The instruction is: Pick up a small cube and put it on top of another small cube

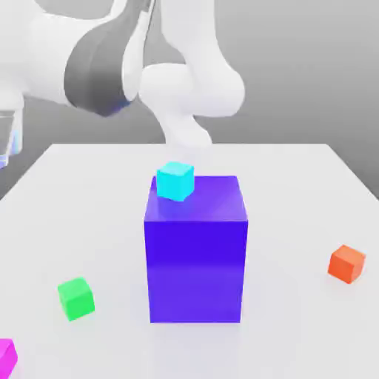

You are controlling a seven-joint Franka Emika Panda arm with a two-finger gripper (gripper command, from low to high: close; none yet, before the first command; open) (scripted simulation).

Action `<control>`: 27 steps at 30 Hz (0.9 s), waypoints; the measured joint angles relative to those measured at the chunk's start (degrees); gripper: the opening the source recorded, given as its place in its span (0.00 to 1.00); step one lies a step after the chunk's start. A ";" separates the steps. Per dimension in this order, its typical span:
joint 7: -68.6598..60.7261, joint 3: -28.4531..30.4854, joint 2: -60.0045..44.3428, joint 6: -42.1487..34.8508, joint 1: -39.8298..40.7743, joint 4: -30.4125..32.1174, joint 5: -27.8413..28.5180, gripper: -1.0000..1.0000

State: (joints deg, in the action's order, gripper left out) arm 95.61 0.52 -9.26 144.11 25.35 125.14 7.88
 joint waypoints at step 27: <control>6.51 0.19 -8.81 4.99 5.74 5.34 -12.37 0.00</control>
State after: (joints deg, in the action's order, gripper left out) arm 102.12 0.71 -18.07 149.10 31.09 130.48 -4.49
